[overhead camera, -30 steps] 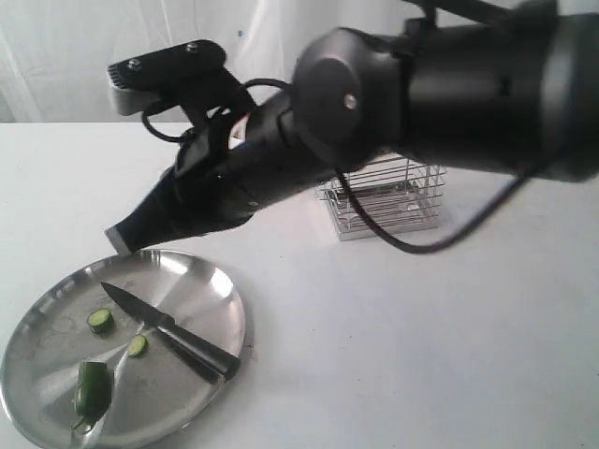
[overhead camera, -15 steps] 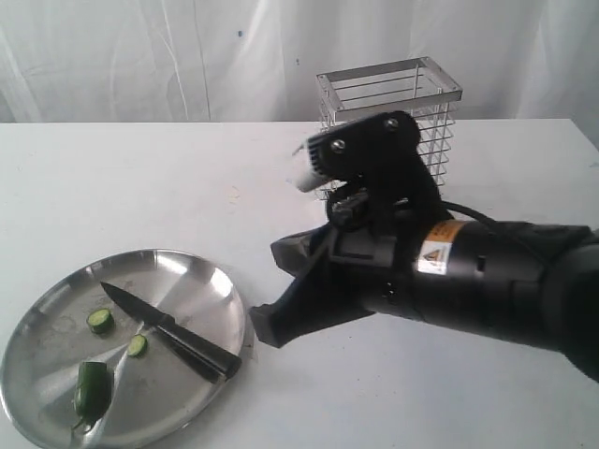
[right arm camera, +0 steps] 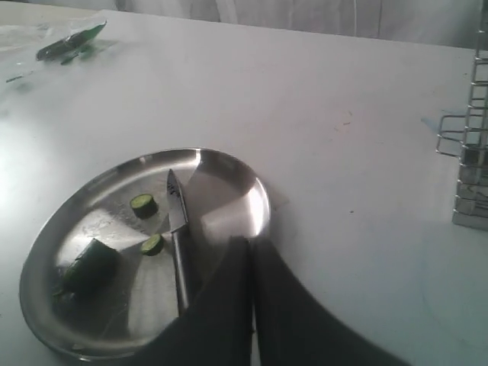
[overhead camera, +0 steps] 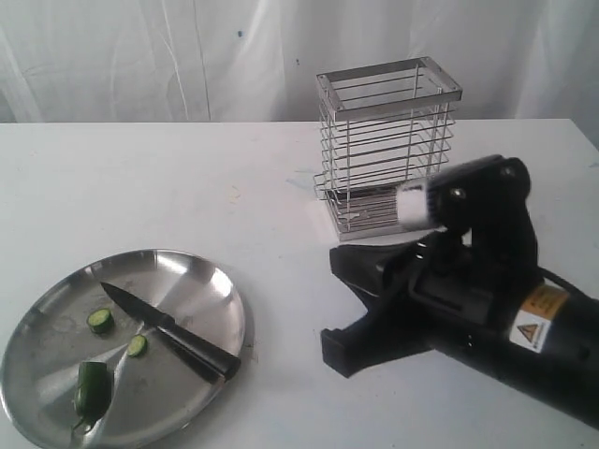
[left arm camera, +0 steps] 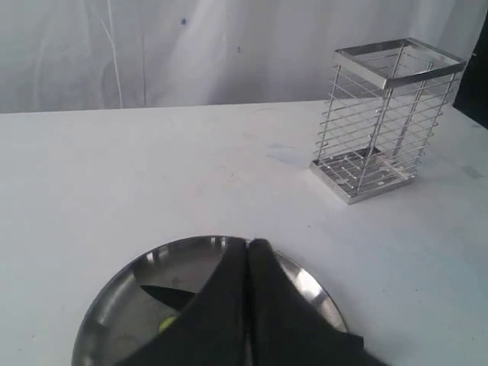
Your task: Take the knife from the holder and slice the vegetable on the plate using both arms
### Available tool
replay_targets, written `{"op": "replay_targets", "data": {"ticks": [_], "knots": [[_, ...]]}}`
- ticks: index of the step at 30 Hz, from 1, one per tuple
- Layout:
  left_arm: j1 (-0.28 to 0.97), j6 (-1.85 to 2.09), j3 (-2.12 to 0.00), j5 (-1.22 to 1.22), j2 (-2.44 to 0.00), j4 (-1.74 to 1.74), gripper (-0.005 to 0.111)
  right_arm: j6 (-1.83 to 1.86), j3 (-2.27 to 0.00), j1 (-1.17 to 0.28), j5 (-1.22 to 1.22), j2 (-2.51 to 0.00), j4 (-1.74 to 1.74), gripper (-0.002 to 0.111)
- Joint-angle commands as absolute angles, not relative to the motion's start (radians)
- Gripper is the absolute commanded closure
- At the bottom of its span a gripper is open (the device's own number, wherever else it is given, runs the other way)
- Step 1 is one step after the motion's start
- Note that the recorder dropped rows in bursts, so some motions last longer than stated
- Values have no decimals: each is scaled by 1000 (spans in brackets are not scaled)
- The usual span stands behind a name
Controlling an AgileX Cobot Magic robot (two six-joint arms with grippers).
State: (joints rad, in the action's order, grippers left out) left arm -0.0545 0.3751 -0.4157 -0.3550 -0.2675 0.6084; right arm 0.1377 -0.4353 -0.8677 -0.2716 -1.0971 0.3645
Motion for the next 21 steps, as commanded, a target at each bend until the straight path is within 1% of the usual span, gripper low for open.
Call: {"op": "replay_targets", "data": {"ticks": [1, 4, 8, 15, 19, 21], "knots": [[-47, 374, -341, -346, -227, 487, 107, 127, -324, -867, -397, -1038, 370, 108], [-47, 374, -264, -327, -186, 392, 107, 127, -264, -867, -473, -1016, 370, 108], [-47, 374, -168, -332, -132, 379, 107, 127, -232, -867, -527, -1010, 370, 108], [-47, 374, -34, -330, 0, 239, 107, 127, -232, -867, -528, -1010, 365, 108], [-47, 374, 0, -321, 0, 195, 107, 127, -232, -867, -524, -1010, 363, 108], [-47, 374, 0, -261, 0, 195, 107, 127, -232, -867, -524, -1010, 363, 108]]}}
